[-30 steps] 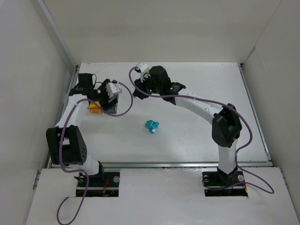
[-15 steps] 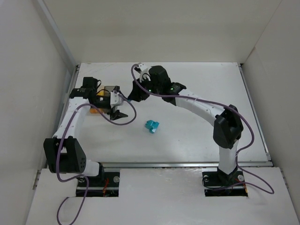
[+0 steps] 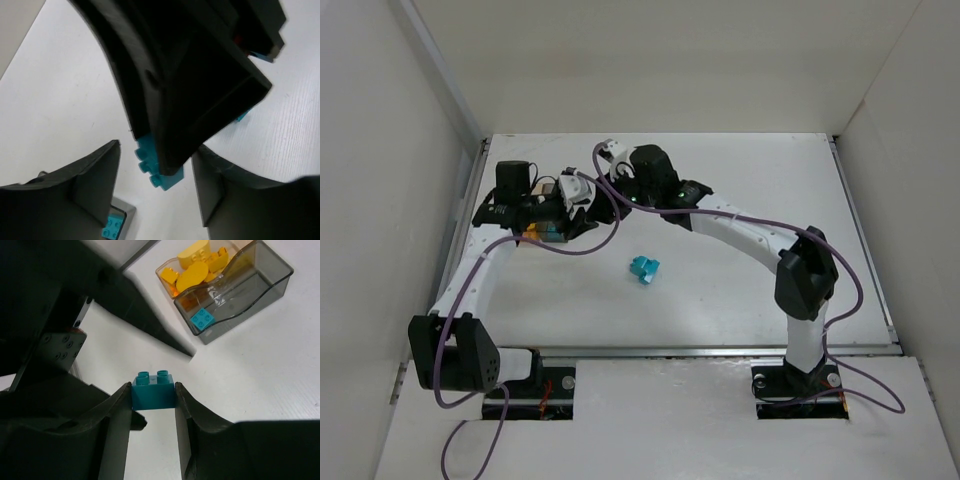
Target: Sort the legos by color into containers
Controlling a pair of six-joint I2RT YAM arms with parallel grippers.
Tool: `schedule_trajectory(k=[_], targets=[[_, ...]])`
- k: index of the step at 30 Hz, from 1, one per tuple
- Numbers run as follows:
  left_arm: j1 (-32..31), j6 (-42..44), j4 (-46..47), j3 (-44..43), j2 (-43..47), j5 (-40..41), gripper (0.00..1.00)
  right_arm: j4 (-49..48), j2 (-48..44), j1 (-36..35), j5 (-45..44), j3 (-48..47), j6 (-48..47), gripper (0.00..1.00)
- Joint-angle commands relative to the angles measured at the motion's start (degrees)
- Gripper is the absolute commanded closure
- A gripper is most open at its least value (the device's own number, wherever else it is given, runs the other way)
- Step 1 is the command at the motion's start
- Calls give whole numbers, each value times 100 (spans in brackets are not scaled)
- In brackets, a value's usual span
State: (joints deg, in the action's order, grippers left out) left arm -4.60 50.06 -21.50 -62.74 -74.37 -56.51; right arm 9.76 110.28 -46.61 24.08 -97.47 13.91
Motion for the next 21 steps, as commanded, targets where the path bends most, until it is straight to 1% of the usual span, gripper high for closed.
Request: schedule_trajectory(k=[1,2,3,6,7,8,9,11,12,13,16,17,18,19,20,21], targets=[[-50,-356,339,113,256,96,49,-246,-376,-94,106,-255,68,100],[-50,-357,409,174,256,96,52,-246,-376,-146,106,-255,68,100],[-50,-296,409,174,308,96,53,-246,-376,-147,106,-255,68,100],[-102,-41,137,174,309,149,53,-246,-376,-147,45,-255,68,100],[-155,12,137,174,309,201,56,-246,-376,-147,45,-255,68,100],[-155,12,137,174,309,202,62,-246,-376,-147,106,-307,68,100],[-155,12,137,227,309,254,77,-246,-323,-147,106,-308,68,100],[-155,-144,198,227,309,255,92,-246,-323,-147,106,-308,68,100],[-155,-207,259,227,309,307,98,-246,-323,-147,158,-308,68,100],[-155,-207,321,227,309,307,100,-246,-323,-147,159,-308,68,100],[-155,-268,322,227,309,378,100,-246,-271,-147,159,-360,68,100],[-155,-269,322,227,309,430,100,-246,-270,-147,159,-360,120,98],[-155,-356,322,227,309,517,100,-246,-270,-147,107,-360,121,91],[-155,-461,504,288,309,597,100,-246,-270,-147,106,-360,121,76],[-155,-784,619,289,309,711,100,-246,-270,-94,106,-360,225,33],[-155,-1005,760,367,309,1025,100,-246,-209,-94,37,-360,313,15]])
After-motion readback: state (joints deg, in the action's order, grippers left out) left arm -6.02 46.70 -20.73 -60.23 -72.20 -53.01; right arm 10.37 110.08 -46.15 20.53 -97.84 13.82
